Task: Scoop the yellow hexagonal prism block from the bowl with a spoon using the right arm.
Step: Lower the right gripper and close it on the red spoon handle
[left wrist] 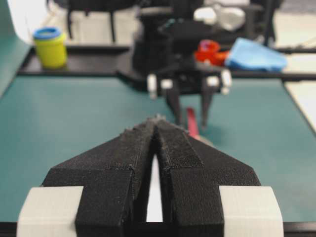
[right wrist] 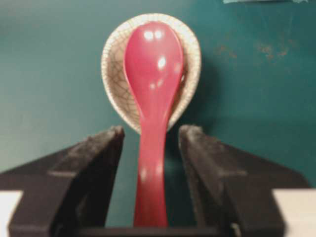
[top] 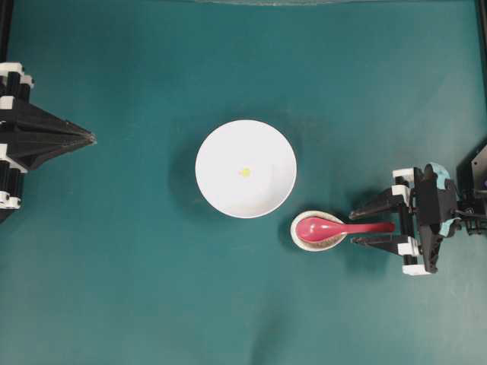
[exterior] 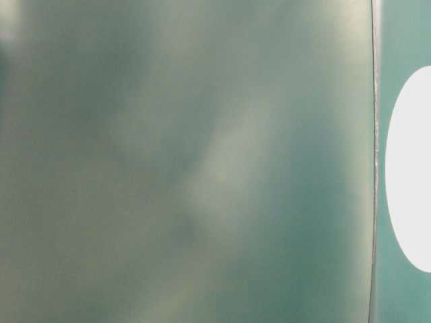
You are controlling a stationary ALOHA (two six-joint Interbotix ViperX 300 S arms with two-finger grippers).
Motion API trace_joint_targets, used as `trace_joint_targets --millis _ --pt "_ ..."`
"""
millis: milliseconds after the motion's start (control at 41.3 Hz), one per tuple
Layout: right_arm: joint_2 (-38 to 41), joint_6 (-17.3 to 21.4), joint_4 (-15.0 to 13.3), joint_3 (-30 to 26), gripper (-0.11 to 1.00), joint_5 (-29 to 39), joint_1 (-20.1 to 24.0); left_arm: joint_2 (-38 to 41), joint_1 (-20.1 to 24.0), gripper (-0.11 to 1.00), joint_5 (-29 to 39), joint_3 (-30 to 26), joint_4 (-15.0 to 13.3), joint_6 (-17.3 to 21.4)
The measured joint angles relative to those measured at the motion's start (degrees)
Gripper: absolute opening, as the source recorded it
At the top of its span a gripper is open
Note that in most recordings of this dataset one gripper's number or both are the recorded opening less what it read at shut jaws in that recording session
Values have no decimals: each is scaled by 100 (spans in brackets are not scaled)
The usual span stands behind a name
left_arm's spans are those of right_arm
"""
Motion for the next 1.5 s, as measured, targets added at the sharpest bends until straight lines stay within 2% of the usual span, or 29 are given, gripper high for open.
trace_joint_targets --millis 557,897,1188,1503 --pt "9 -70 35 123 55 -97 9 0 0 0 -9 -9 9 0" --pt "53 -105 -53 132 55 -114 9 9 9 0 0 0 9 0" --pt "88 -316 -79 105 55 -114 9 0 9 0 0 0 0 0" --pt "88 -334 -79 105 55 -79 18 0 0 0 0 0 9 0"
